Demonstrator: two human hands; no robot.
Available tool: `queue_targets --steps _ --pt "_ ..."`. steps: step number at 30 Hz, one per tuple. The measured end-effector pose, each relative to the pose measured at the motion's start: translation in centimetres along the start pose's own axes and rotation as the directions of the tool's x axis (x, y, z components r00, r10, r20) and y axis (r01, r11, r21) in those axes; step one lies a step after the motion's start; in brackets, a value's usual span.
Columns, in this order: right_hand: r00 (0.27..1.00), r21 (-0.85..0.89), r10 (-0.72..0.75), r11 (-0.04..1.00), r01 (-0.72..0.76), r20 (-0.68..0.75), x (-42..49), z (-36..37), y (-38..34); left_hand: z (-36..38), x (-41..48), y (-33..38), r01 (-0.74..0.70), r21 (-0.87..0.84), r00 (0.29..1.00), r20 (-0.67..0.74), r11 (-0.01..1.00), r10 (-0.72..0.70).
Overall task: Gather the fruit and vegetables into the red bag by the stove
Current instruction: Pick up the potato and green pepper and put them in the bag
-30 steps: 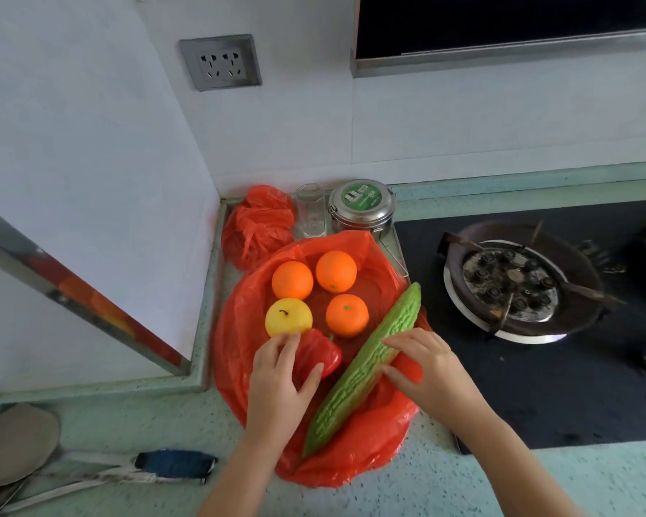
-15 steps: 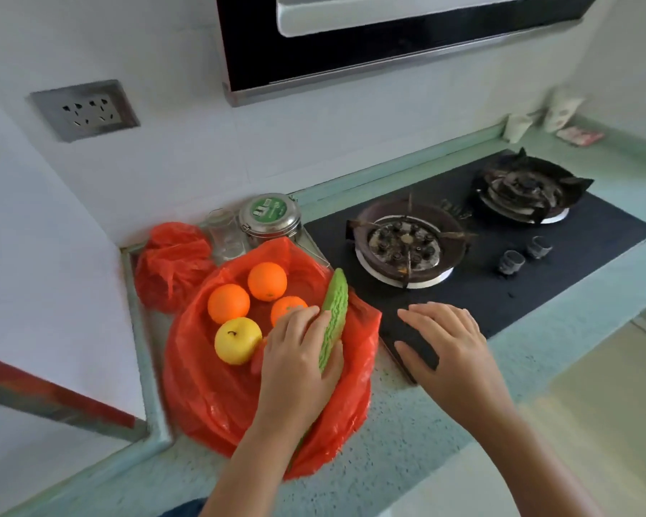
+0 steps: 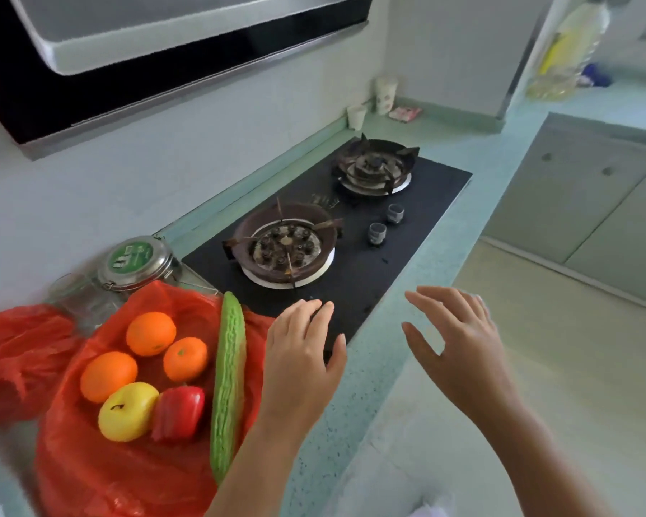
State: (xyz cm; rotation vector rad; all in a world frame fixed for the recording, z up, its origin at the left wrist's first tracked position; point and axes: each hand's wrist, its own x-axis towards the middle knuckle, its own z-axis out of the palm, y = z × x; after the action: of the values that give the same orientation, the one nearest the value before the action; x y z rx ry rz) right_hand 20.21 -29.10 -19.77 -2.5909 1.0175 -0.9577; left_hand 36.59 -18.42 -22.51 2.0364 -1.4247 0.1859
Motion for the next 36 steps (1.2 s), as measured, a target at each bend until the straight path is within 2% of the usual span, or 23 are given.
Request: queue_targets --steps 11,19,27,36 --pt "0.966 -0.104 0.200 0.970 -0.218 -0.164 0.8 -9.4 17.9 12.8 10.0 15.5 -0.234 -0.096 0.972 0.011 0.967 0.236" --pt "0.916 -0.173 0.285 0.924 -0.341 -0.282 0.7 -16.7 30.6 21.5 16.2 28.8 -0.377 -0.209 0.913 0.077 0.902 0.400" --pt "0.828 -0.200 0.407 0.839 -0.505 -0.384 -0.4 -20.4 38.9 29.0 19.1 36.9 -0.480 -0.301 0.829 0.152 0.824 0.539" --pt "0.730 -0.259 0.517 0.706 -0.659 -0.448 2.4 -22.3 48.6 38.9 26.4 43.7 -0.583 -0.388 0.725 0.149 0.714 0.672"
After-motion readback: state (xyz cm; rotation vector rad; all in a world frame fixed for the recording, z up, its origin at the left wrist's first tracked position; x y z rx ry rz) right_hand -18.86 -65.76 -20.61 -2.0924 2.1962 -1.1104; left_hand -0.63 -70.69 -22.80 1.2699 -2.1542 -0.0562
